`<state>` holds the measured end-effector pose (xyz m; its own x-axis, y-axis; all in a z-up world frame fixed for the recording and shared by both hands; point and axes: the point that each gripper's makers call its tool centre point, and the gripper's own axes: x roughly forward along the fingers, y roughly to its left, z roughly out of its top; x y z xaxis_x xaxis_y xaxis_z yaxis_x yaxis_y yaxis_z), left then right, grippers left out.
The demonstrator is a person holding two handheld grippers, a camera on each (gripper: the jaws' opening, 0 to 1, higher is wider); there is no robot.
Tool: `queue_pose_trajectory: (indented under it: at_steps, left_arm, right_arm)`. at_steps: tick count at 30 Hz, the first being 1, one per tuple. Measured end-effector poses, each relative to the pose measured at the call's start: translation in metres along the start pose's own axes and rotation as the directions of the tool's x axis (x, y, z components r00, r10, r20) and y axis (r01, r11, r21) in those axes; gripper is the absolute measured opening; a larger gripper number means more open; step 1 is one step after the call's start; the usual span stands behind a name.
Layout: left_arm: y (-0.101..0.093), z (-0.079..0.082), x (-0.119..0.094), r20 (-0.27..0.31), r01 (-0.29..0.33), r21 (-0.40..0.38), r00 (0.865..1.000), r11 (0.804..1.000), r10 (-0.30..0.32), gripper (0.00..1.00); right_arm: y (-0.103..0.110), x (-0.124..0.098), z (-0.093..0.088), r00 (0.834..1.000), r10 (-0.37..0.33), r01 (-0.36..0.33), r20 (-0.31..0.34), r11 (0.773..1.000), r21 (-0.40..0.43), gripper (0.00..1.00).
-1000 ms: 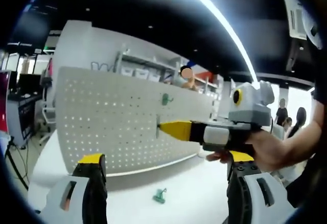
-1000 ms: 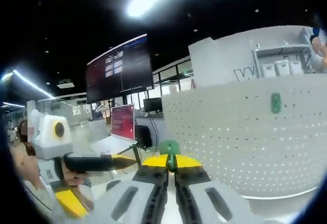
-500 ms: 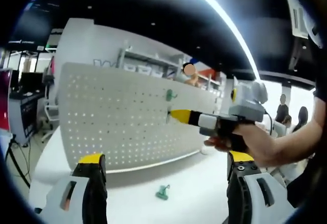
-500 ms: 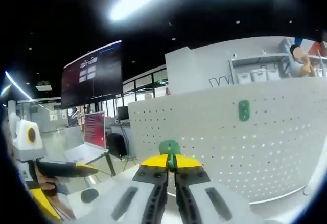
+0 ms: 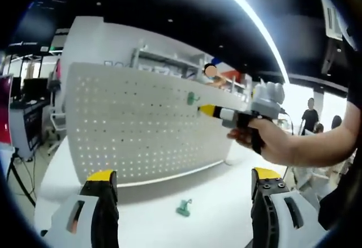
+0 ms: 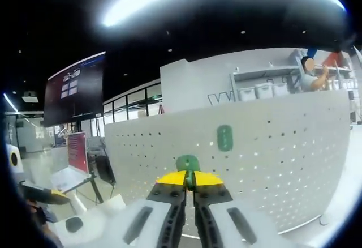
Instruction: Insert the hook assembly into the mounting plate slot until the hook locks in place.
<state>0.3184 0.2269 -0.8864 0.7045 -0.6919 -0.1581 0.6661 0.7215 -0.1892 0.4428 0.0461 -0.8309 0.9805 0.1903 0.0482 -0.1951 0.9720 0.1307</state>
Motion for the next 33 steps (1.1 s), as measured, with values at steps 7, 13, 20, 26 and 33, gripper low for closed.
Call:
queue_pose_trajectory:
  at_steps: [7,13,20,26,33]
  left_arm:
    - [0.007,0.002,0.001,-0.001,-0.011,0.001,1.0,1.0,0.011,1.0]
    - [0.012,-0.001,0.001,-0.015,-0.017,-0.005,1.0,1.0,0.017,1.0]
    - [0.018,-0.002,0.0,-0.018,-0.031,-0.004,0.999,0.999,0.031,1.0]
    - [0.019,-0.004,0.001,-0.024,-0.036,-0.006,0.999,0.999,0.035,1.0]
    - [0.021,-0.007,0.002,-0.031,-0.041,-0.016,0.999,0.999,0.04,1.0]
  right_arm:
    - [-0.027,0.008,0.007,0.998,-0.055,0.055,0.019,0.998,-0.004,0.0]
    - [-0.045,0.013,0.011,0.995,-0.092,0.092,0.032,0.996,0.0,0.0]
    - [-0.066,0.017,0.015,0.99,-0.136,0.136,0.047,0.991,0.009,0.0]
    - [-0.075,0.021,0.021,0.985,-0.159,0.159,0.065,0.987,0.012,0.0]
    - [-0.081,0.031,0.033,0.979,-0.179,0.178,0.097,0.984,0.013,0.0]
